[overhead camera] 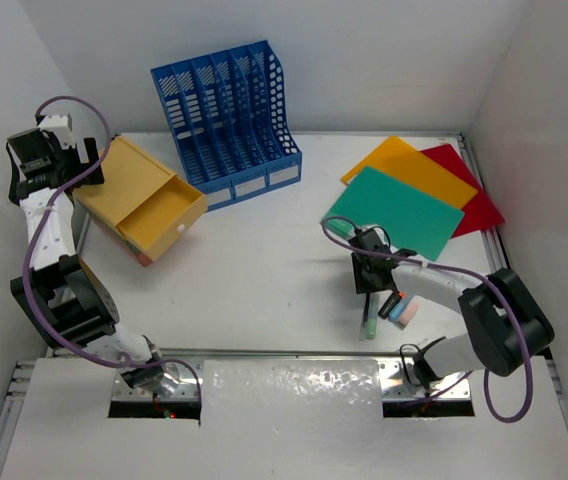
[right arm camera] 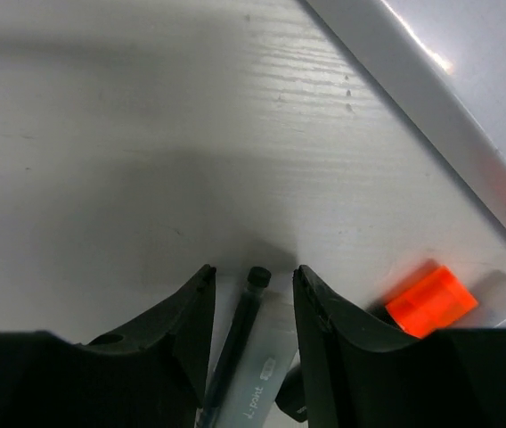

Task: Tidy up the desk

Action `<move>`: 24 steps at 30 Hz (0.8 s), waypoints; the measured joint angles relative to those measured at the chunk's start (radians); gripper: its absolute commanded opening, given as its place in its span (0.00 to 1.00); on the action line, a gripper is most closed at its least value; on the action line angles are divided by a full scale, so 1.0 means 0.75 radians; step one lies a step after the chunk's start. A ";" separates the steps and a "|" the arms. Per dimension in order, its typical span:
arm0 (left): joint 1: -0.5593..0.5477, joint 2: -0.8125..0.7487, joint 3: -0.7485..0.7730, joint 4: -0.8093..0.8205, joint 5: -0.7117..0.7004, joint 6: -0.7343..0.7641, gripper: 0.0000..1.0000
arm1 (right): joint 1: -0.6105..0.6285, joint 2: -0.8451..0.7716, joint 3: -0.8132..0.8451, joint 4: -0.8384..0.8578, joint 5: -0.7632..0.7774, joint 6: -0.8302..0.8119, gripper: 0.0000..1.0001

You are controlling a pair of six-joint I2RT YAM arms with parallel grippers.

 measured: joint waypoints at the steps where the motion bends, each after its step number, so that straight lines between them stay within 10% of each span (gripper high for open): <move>1: 0.000 0.000 0.000 0.000 0.000 0.000 0.97 | 0.000 -0.002 -0.014 0.007 -0.003 0.011 0.39; 12: 0.000 0.000 0.000 0.000 0.000 0.000 0.97 | 0.000 0.005 -0.034 0.108 -0.103 0.053 0.00; 24: 0.000 0.000 0.000 -0.001 -0.001 0.000 0.97 | 0.141 0.378 0.323 0.222 -0.169 -0.026 0.00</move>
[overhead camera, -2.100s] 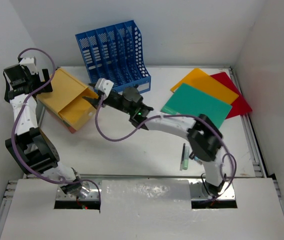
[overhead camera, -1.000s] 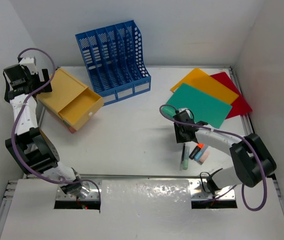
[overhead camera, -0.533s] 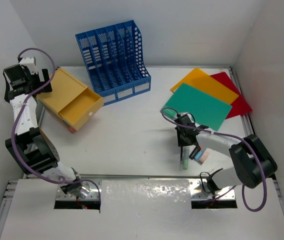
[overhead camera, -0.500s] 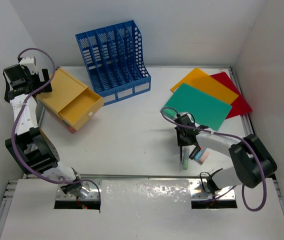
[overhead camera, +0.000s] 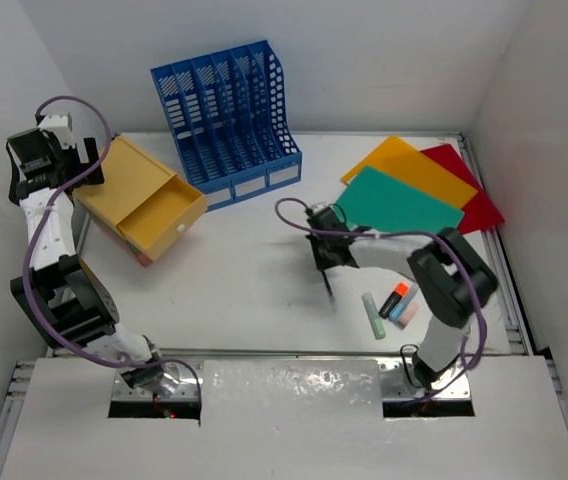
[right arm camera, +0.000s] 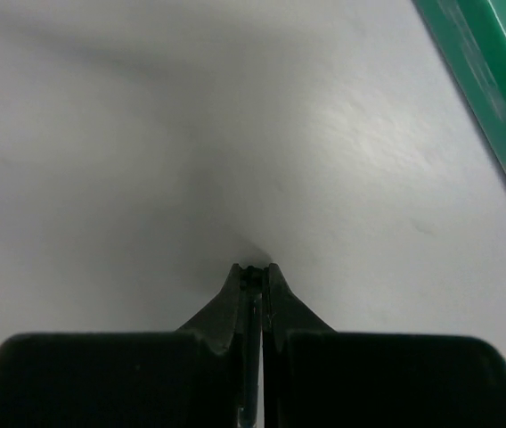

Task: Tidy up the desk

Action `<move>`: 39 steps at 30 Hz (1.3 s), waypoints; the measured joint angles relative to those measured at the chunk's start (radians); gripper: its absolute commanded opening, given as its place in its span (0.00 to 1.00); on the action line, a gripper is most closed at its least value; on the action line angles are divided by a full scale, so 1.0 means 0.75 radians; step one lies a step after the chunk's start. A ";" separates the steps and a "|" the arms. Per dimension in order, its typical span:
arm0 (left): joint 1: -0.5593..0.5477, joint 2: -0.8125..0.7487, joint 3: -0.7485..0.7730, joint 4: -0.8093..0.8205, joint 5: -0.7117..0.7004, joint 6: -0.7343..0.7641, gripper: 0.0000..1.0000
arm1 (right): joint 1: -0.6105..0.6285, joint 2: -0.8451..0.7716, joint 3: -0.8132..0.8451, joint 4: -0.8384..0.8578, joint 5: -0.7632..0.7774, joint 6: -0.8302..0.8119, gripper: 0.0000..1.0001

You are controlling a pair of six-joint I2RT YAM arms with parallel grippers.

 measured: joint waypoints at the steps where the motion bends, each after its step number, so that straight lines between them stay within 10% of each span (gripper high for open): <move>1: 0.000 0.000 0.000 0.000 -0.001 -0.001 0.97 | 0.020 0.069 0.080 0.007 -0.002 -0.020 0.03; 6: 0.000 -0.001 0.000 -0.003 -0.003 0.000 0.97 | 0.061 0.286 0.348 0.008 -0.041 -0.082 0.32; 11: 0.000 -0.001 0.000 -0.003 -0.004 0.001 0.97 | 0.062 0.270 0.325 0.008 -0.059 -0.119 0.37; 21: 0.000 -0.001 0.000 -0.003 -0.003 -0.001 0.97 | 0.166 0.084 0.105 -0.061 -0.056 -0.089 0.28; 25: 0.000 -0.001 0.000 -0.003 -0.003 -0.001 0.97 | 0.181 0.070 0.083 -0.040 -0.079 -0.070 0.00; 39: 0.000 -0.001 0.000 -0.004 -0.003 0.001 0.97 | 0.210 -0.274 0.092 0.255 -0.202 -0.374 0.00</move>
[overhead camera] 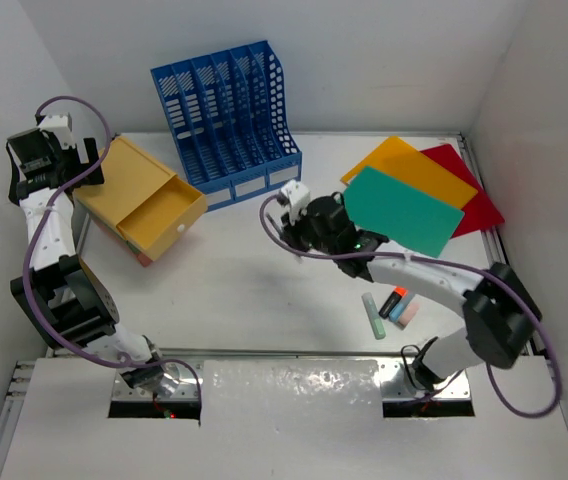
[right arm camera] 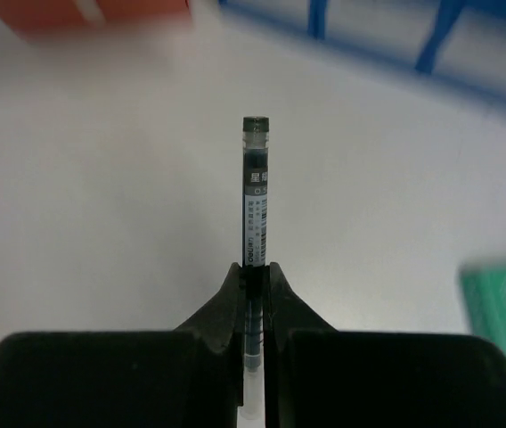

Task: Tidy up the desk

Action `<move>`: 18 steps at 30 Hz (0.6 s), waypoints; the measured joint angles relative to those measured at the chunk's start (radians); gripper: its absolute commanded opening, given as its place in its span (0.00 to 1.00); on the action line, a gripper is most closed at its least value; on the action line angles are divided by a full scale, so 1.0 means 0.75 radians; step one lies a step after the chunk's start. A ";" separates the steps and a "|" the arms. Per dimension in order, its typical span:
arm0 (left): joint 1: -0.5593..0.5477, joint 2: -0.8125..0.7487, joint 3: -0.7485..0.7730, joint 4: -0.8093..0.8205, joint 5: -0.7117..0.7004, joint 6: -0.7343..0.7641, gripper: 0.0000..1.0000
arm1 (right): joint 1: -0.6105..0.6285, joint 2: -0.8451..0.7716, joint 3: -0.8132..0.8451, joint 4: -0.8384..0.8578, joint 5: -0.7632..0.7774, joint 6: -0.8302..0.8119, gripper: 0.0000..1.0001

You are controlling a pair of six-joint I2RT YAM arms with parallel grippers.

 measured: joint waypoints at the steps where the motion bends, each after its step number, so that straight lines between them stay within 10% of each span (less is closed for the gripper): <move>1: 0.000 0.000 0.000 0.000 0.000 0.000 0.98 | 0.006 -0.044 0.022 0.092 -0.028 -0.035 0.00; 11: 0.000 0.000 0.007 -0.015 0.000 -0.001 0.98 | 0.130 0.463 0.758 0.930 -0.499 -0.300 0.00; 18: 0.000 0.000 0.010 -0.024 -0.002 0.001 0.98 | 0.164 1.004 1.194 0.961 -0.646 -0.426 0.00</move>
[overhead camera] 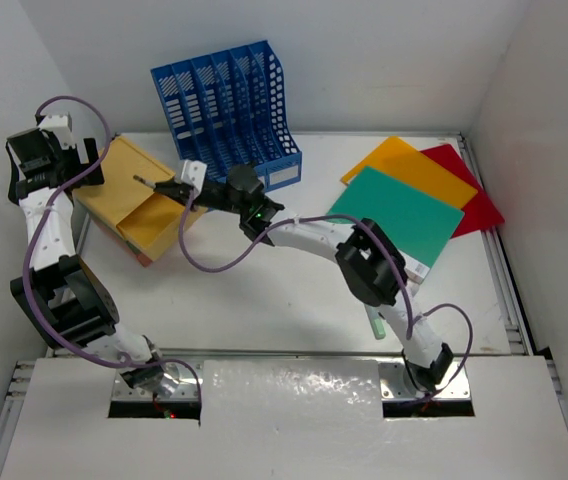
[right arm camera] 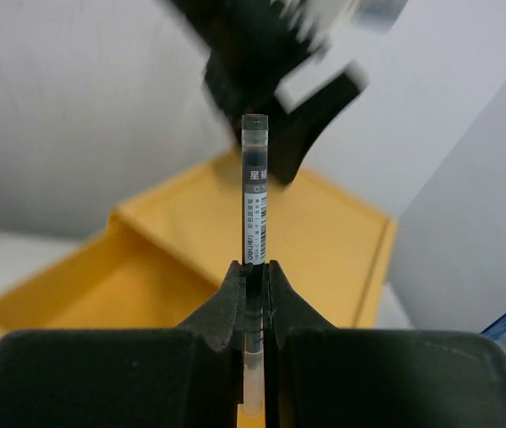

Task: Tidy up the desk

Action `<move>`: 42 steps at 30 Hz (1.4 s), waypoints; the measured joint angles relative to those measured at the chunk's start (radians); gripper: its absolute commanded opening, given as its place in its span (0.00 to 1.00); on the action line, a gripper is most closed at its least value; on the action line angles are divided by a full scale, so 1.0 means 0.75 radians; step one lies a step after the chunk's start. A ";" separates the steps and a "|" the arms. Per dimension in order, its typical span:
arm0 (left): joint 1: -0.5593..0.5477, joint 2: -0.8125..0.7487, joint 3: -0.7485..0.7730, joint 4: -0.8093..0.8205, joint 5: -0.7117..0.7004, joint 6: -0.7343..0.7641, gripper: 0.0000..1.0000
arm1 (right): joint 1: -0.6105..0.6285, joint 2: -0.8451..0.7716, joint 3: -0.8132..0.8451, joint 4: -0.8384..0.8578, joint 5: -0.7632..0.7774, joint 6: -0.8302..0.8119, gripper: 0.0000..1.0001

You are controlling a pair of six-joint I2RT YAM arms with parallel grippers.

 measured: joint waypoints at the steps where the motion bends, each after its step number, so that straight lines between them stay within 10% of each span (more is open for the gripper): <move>1: 0.000 0.000 0.000 0.000 0.000 0.000 0.98 | 0.001 0.030 0.006 -0.023 -0.009 -0.023 0.00; 9: 0.000 0.001 0.001 0.000 0.000 0.003 0.97 | 0.019 0.061 -0.041 -0.082 -0.028 -0.130 0.00; 14: 0.000 0.001 0.001 0.000 -0.001 0.003 0.97 | 0.025 0.052 -0.043 -0.082 -0.018 -0.154 0.46; 22: 0.000 0.004 0.001 0.004 -0.015 0.003 0.97 | 0.028 -0.057 -0.238 0.067 0.037 -0.124 0.55; 25: 0.000 0.004 0.001 0.005 -0.017 0.003 0.97 | 0.032 -0.134 -0.312 0.132 0.090 -0.068 0.48; 31: 0.000 0.006 0.003 0.006 -0.021 0.003 0.97 | 0.083 -0.399 -0.555 0.200 0.369 0.154 0.00; 42: 0.000 0.014 0.008 0.015 -0.024 0.003 0.97 | 0.134 -0.349 -0.676 -0.135 0.716 0.450 0.00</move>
